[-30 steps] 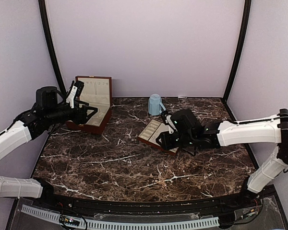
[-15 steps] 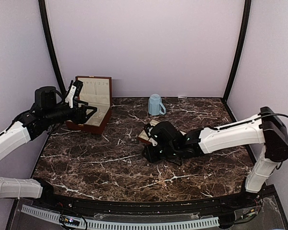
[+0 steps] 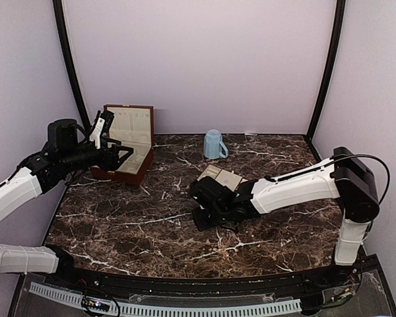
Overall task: Organize the mixed jewelry
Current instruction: Pick up the earring from the center of the board.
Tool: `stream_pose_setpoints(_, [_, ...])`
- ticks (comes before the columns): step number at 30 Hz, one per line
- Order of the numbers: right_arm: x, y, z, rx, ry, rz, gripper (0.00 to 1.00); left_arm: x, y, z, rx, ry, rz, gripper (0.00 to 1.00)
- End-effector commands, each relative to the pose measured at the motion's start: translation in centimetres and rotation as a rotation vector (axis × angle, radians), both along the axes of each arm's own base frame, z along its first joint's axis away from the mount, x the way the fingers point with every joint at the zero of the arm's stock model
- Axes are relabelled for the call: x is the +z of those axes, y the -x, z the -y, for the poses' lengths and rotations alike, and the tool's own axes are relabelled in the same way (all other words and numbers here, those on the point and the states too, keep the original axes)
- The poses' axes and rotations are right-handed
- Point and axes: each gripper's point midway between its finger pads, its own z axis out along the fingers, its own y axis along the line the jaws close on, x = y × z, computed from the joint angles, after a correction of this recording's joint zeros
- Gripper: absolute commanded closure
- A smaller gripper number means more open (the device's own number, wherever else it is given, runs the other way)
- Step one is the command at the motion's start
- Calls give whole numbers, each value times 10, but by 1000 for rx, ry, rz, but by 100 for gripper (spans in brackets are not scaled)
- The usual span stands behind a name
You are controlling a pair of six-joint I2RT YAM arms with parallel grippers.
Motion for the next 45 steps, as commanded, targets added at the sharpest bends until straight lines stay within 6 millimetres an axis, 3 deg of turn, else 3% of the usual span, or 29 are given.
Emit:
stream_pose_setpoints(1, [-12, 0, 5, -35, 65, -12, 76, 11, 2, -2, 7, 22, 30, 36])
stream_pose_setpoints(16, [-27, 2, 2, -22, 108, -41, 87, 10, 2, -4, 16, 14, 34, 36])
stream_pose_setpoints(45, [-32, 3, 8, -30, 143, -45, 94, 10, 2, -3, 12, 14, 31, 36])
